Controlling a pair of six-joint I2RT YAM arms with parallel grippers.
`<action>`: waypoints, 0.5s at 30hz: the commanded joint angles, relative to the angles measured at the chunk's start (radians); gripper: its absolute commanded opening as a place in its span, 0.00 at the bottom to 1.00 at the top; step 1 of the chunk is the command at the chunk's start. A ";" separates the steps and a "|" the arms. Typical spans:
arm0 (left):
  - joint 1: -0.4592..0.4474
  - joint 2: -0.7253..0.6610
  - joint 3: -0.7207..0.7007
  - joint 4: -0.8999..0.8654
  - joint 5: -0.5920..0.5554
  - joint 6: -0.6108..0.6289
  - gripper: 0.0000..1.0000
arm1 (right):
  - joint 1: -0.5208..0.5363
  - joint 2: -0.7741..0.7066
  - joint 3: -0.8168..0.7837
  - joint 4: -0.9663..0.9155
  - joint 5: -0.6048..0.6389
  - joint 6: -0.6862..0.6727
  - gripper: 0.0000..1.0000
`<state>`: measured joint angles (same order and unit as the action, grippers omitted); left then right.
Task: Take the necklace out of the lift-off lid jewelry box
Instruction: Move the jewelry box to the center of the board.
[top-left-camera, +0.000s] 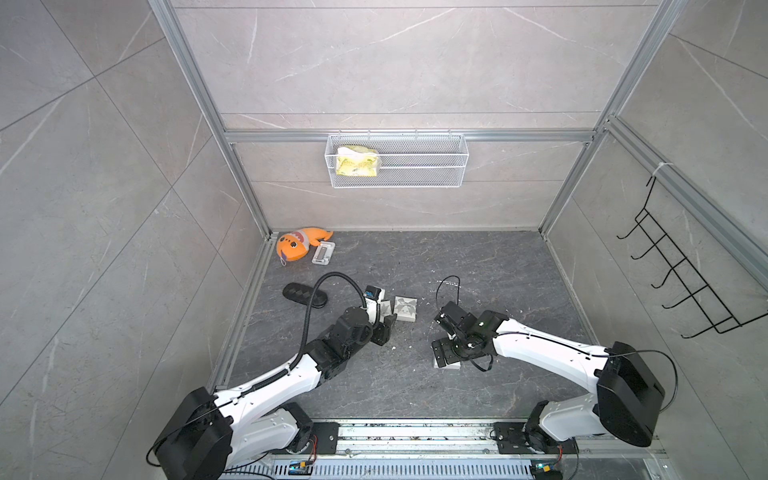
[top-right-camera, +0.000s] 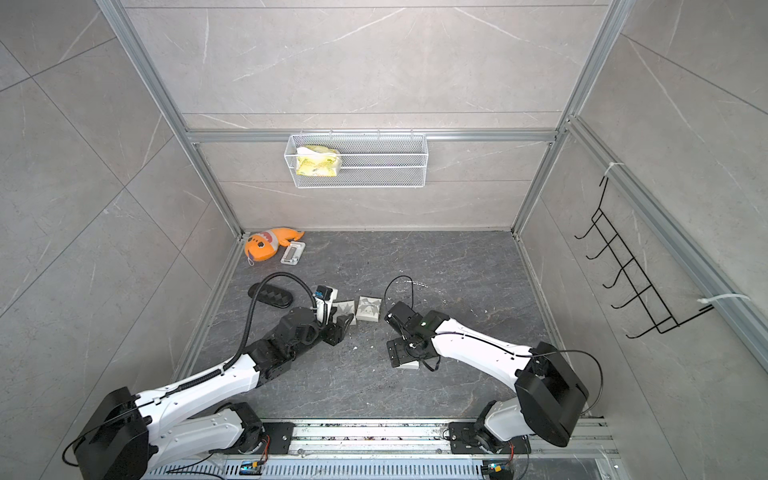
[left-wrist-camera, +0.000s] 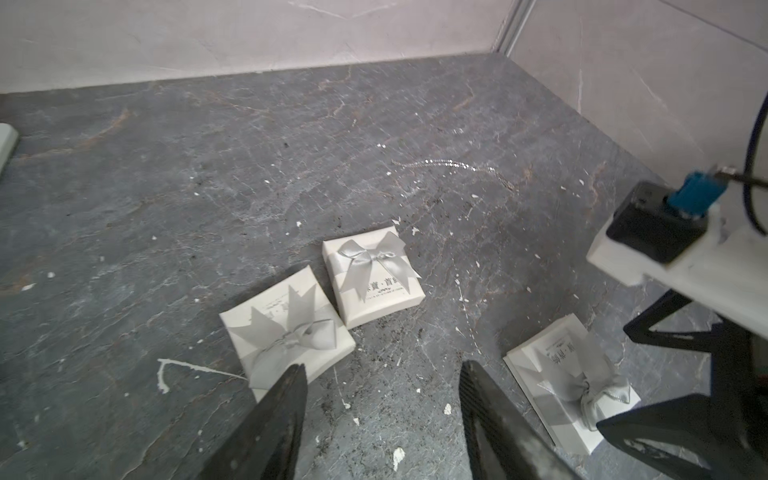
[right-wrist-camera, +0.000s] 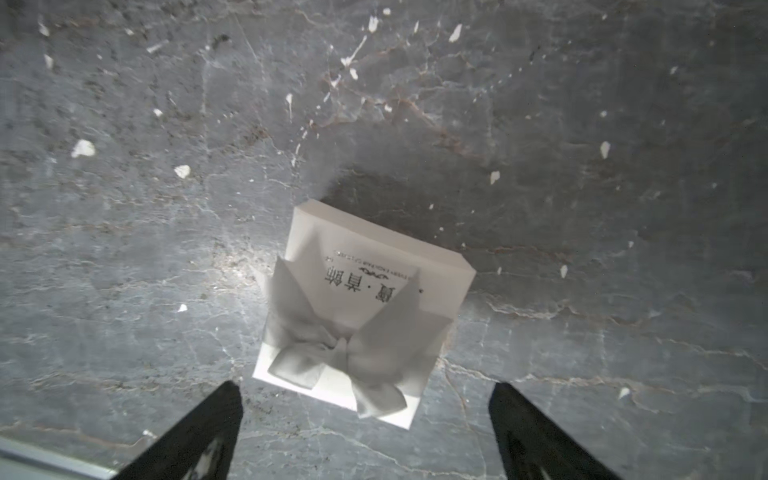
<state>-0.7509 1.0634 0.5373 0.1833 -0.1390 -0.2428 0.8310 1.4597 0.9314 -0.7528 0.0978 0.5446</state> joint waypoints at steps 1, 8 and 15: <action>0.039 -0.060 -0.009 -0.053 0.027 0.013 0.65 | 0.026 0.046 0.036 -0.042 0.067 0.058 0.95; 0.074 -0.098 -0.023 -0.076 0.032 0.021 0.65 | 0.046 0.103 0.057 -0.014 0.057 0.056 0.95; 0.080 -0.087 -0.033 -0.060 0.039 0.015 0.65 | 0.042 0.163 0.061 0.024 0.073 0.063 0.91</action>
<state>-0.6777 0.9821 0.5076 0.1059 -0.1192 -0.2420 0.8722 1.5970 0.9745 -0.7448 0.1448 0.5915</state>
